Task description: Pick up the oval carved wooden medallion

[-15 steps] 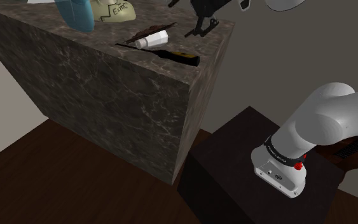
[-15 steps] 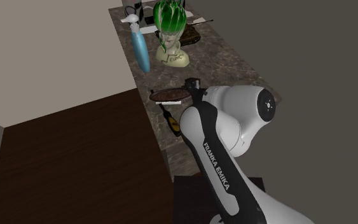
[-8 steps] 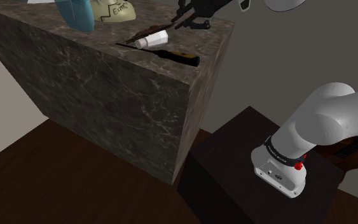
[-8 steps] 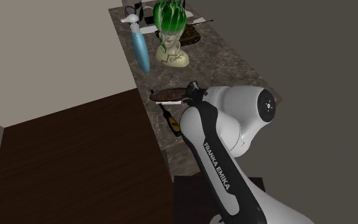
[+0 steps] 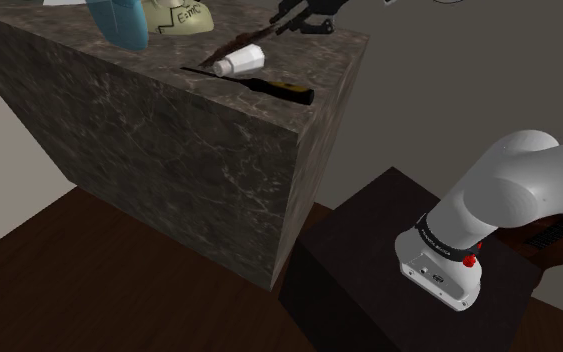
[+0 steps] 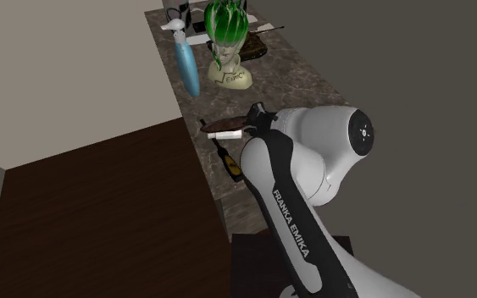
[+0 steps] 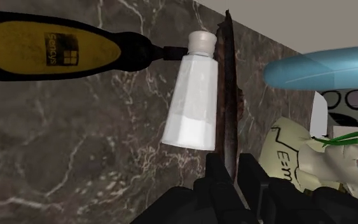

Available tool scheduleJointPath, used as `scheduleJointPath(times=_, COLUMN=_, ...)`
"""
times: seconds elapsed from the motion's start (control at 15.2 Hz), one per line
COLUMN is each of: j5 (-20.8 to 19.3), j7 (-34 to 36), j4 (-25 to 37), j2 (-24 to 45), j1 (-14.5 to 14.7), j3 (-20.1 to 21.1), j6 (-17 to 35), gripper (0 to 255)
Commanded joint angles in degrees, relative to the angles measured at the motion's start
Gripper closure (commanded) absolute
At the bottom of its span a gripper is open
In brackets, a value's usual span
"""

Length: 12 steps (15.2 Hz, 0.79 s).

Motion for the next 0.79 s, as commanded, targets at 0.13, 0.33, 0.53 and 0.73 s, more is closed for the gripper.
scheduleJointPath(times=0.13, j5=-1.83, j7=1.93, j4=2.73, j2=-0.35, j1=-1.07, j3=-0.18, j6=-2.88, gripper=255)
scheduleJointPath(times=0.33, j5=-3.04, j7=3.22, j4=4.84, j2=-0.41, j1=-1.75, j3=-0.34, j6=-4.92, gripper=255)
scheduleJointPath(times=0.53, j5=-4.16, j7=4.44, j4=7.05, j2=-0.34, j1=-2.38, j3=-0.52, j6=-6.92, gripper=255)
scheduleJointPath(times=0.73, j5=-4.57, j7=4.90, j4=7.92, j2=-0.29, j1=-2.60, j3=-0.59, j6=-7.67, gripper=255)
